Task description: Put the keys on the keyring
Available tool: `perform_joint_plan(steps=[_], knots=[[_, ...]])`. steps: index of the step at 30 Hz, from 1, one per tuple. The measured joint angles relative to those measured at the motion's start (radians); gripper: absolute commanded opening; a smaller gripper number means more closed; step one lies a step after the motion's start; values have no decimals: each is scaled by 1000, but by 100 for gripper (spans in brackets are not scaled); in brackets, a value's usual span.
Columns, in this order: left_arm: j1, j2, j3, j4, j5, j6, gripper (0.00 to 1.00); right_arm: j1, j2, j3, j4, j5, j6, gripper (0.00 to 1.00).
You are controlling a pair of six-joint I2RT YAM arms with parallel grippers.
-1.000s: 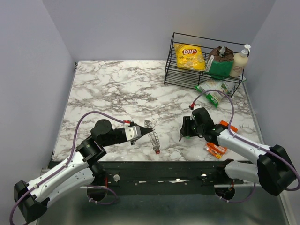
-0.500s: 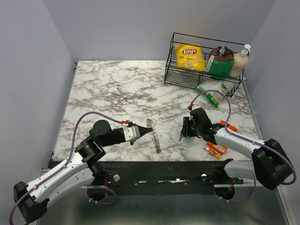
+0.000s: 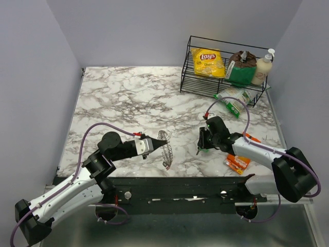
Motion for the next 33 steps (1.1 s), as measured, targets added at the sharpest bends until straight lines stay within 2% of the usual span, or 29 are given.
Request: perform_joint_plan(steps=[8,10,33], knots=[[0,-2,0,0,0,0,0,6,21,15,-2,-8,-11,33],[0,-2,0,0,0,0,0,6,30,22,-3,-14,-13,29],[0,-3,0,0,0,3,0,13,61,48,-36,-16,-9,21]])
